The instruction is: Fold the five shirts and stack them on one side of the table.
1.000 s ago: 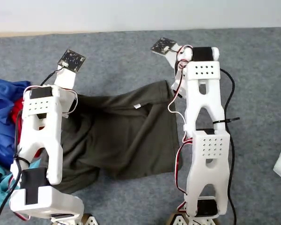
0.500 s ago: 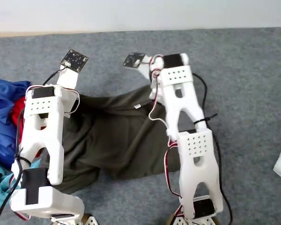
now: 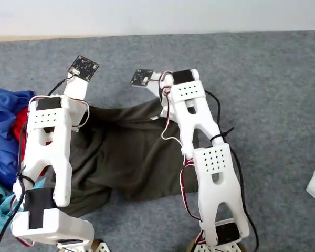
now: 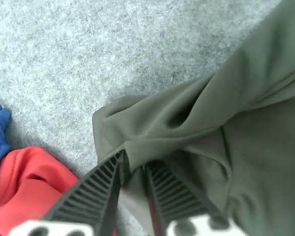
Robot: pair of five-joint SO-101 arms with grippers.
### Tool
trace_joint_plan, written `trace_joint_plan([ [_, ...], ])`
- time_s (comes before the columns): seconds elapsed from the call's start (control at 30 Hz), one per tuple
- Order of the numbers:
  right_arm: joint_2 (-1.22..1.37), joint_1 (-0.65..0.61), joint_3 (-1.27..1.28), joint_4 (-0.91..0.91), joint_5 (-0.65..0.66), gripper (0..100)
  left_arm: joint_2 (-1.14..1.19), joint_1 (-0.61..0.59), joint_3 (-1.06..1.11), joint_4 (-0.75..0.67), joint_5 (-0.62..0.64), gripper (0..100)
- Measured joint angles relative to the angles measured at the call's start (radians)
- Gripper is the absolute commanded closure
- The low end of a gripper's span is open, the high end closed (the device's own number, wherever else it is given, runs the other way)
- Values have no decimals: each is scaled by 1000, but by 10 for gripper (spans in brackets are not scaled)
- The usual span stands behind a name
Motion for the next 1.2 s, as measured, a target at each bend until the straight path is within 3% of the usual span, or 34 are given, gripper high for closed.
trace_joint_plan([
  [0.67,20,68,-75,-52,0,785,0,0,0,0,0,996],
  [1.2,75,43,-130,-21,2,786,0,0,0,0,0,996],
])
